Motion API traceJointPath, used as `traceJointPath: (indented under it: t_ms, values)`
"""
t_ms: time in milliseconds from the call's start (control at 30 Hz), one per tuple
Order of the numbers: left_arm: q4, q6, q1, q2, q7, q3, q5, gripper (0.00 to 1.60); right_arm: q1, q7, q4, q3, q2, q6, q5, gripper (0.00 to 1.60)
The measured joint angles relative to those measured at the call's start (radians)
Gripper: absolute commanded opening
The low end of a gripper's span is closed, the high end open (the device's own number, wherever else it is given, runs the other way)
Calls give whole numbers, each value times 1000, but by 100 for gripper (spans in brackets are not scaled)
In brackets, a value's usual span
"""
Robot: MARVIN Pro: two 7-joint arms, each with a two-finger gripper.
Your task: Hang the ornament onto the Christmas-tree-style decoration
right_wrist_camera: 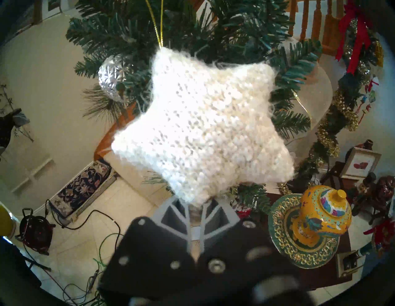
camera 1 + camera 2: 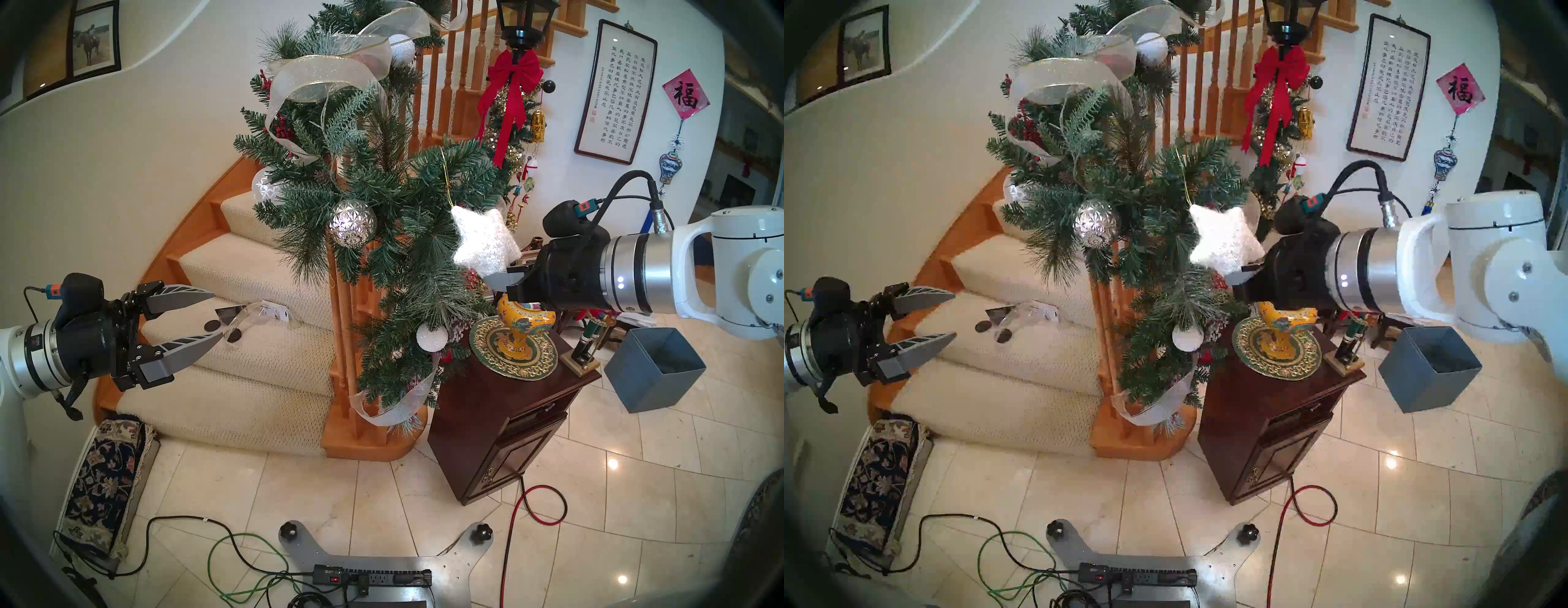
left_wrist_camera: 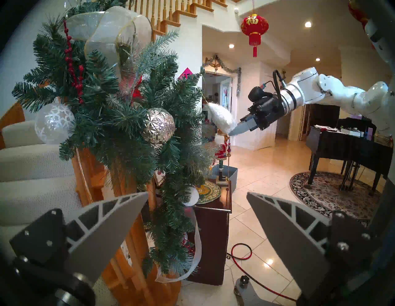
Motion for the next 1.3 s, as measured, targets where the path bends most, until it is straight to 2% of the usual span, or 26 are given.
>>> traceJointPath:
  t_ms: [33, 67, 133, 200, 1000, 1300]
  values:
    - [0, 0, 0, 0, 0, 0, 0, 160, -1, 1, 0, 1, 0, 0, 0, 73]
    - [0, 0, 0, 0, 0, 0, 0, 160, -1, 2, 0, 2, 0, 0, -1, 107]
    - [0, 0, 0, 0, 0, 0, 0, 160, -4, 5, 0, 5, 0, -3, -2, 154]
    - [0, 0, 0, 0, 0, 0, 0, 160, -5, 6, 0, 6, 0, -4, -2, 160]
    - [0, 0, 0, 0, 0, 0, 0, 160, -16, -10, 0, 21, 1, -12, -2, 160]
    - [0, 0, 0, 0, 0, 0, 0, 160, -8, -13, 0, 18, -33, -17, 52, 160]
